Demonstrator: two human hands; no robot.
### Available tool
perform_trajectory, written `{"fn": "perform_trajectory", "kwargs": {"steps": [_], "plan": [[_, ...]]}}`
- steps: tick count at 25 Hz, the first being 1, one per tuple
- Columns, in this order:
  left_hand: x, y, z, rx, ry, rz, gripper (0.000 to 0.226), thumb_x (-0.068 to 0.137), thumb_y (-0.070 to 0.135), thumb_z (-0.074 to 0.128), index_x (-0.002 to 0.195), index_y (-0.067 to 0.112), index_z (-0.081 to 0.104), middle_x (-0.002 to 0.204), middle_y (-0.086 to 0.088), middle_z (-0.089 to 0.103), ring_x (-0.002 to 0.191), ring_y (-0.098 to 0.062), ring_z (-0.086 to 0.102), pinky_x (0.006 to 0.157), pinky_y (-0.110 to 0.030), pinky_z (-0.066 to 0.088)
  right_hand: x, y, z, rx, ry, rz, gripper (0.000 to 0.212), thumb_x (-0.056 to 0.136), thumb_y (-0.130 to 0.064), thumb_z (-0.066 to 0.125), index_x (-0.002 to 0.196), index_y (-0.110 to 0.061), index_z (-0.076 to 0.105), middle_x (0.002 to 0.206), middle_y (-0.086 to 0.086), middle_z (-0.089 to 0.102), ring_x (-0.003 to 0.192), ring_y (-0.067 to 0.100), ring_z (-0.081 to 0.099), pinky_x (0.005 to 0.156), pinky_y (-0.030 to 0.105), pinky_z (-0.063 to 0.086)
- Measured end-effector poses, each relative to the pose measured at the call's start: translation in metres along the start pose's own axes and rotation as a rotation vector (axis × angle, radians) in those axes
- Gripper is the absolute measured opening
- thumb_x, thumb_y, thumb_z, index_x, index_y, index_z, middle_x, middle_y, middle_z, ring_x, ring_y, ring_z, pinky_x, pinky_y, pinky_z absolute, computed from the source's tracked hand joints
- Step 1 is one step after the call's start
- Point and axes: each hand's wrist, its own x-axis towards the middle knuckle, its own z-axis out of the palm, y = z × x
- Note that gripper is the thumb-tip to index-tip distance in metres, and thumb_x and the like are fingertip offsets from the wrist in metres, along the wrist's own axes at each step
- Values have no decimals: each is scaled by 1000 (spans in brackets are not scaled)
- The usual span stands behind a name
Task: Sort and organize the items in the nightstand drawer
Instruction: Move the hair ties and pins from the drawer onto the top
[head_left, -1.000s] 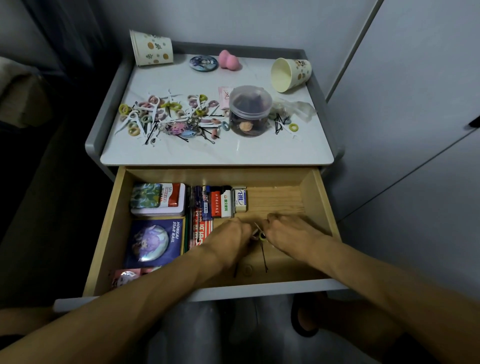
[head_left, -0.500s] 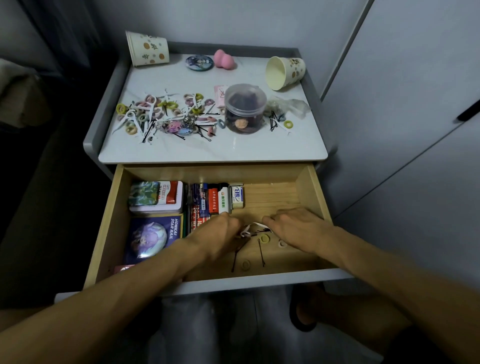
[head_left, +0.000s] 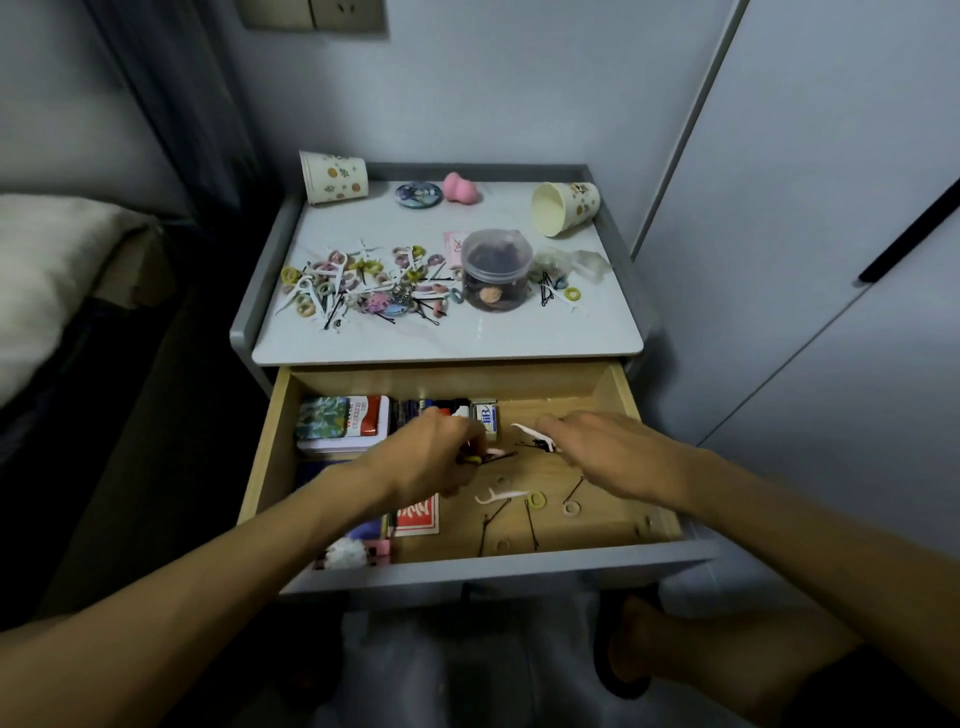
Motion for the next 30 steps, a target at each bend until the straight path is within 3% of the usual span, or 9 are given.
{"fn": "perform_trajectory", "kwargs": {"steps": [2,4,7,9,12,17,21,25,30], "plan": [[-6,-3,-22,5,83,-65,11,88,6,65,92,16,63,76,3,65,64,-8,68,56,-14,52,7,-8,-17,25,74,28,26,93,-2,47,110,-19,38,82,-1,48,72,21,48,61,38,40],[-11,-12,-47,-42,209,-178,10,86,8,68,91,16,65,78,1,68,65,-8,68,57,-14,52,23,-22,-36,60,115,40,27,90,0,47,100,-19,32,79,0,46,71,22,48,59,37,37],[-16,-34,-81,-418,416,-384,6,88,-1,66,85,4,63,74,-13,72,58,-17,71,57,-25,58,61,-37,-64,72,153,-6,27,89,2,48,104,-14,33,80,3,46,72,25,46,56,37,32],[-16,-49,-100,-612,531,-473,7,88,-7,62,82,-3,62,75,-23,69,54,-20,70,55,-28,59,89,-41,-81,87,172,-8,32,91,1,46,120,-9,35,84,6,51,73,26,48,56,38,36],[-13,-86,-130,-694,675,-582,8,88,-8,62,80,-9,63,78,-30,67,50,-21,67,51,-25,57,150,-45,-111,103,176,23,30,94,0,43,123,-5,39,97,13,57,73,24,49,57,36,36],[8,-129,-142,-682,731,-677,14,85,-5,67,72,-11,67,72,-28,68,47,-22,66,49,-26,55,230,-50,-146,-111,176,80,31,97,-1,36,128,-2,42,116,19,57,96,31,54,67,35,34],[19,-140,-142,-552,747,-722,12,85,-1,67,76,-10,71,57,-13,66,38,-11,61,40,-18,48,269,-46,-145,-136,187,104,28,97,-1,38,124,-3,45,113,17,57,94,31,54,65,33,33],[21,-147,-138,-360,761,-744,10,84,8,67,81,-1,69,72,-15,70,63,-26,70,63,-38,61,284,-42,-143,-84,282,111,21,96,-3,46,116,-5,49,105,14,57,80,26,46,55,31,27],[20,-138,-132,-192,735,-715,21,80,14,63,99,8,57,92,-17,65,78,-37,66,69,-45,60,270,-46,-143,-124,367,102,33,88,11,46,119,-1,48,116,18,50,96,35,55,65,37,34]]}}
